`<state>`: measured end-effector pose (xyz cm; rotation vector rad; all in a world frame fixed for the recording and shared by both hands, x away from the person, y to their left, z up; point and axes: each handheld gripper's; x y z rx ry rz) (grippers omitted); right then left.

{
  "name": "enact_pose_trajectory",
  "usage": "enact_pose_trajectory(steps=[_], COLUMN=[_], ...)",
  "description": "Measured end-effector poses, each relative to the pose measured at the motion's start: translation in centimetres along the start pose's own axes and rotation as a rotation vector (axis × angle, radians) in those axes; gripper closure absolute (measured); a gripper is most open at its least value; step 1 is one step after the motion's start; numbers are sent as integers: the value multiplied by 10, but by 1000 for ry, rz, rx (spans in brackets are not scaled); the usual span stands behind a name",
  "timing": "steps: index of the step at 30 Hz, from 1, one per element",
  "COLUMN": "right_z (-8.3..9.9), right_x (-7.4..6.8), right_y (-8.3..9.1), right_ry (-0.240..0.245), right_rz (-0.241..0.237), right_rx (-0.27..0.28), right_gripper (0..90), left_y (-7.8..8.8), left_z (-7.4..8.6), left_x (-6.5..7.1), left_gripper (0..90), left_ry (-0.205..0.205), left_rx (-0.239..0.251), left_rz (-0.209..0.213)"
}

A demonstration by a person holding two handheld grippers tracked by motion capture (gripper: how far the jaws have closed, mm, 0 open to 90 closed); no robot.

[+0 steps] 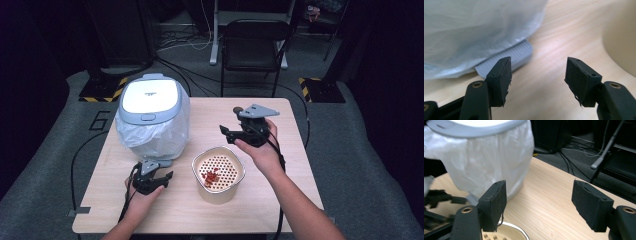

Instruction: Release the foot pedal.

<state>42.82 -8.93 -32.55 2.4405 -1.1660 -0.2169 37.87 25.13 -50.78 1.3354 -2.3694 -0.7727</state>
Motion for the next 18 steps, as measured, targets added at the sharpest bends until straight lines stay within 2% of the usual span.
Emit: enact_pose_trajectory(steps=[2, 7, 9, 11, 13, 16, 18], right_z=[10, 32, 42, 50, 59, 81, 103], right_x=[4, 15, 20, 23, 25, 27, 32], right_y=[5, 13, 15, 17, 20, 23, 24], right_ry=[-10, -37, -54, -56, -59, -57, -81], right_rz=[8, 36, 47, 59, 68, 130, 158], right_rx=[-3, -24, -34, -40, -47, -57, -67], right_gripper=[279, 279, 279, 278, 272, 255, 237], left_y=[5, 18, 23, 27, 30, 31, 31], left_z=[2, 6, 7, 9, 11, 17, 23], left_x=[-2, -12, -17, -23, -29, -38, -44], left_gripper=[370, 370, 369, 368, 363, 331, 326], left_ry=[-13, 19, 20, 42, 47, 89, 106], left_rx=[-21, -34, -30, -34, -22, -28, -42], left_rz=[9, 36, 25, 30, 10, 6, -10])
Point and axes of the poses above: each handheld gripper's, and its own axes: y roughly backward along the jaws, z roughly out of its underside, x roughly to its right, and after that the axes turned 1 degree about -x, right-handed
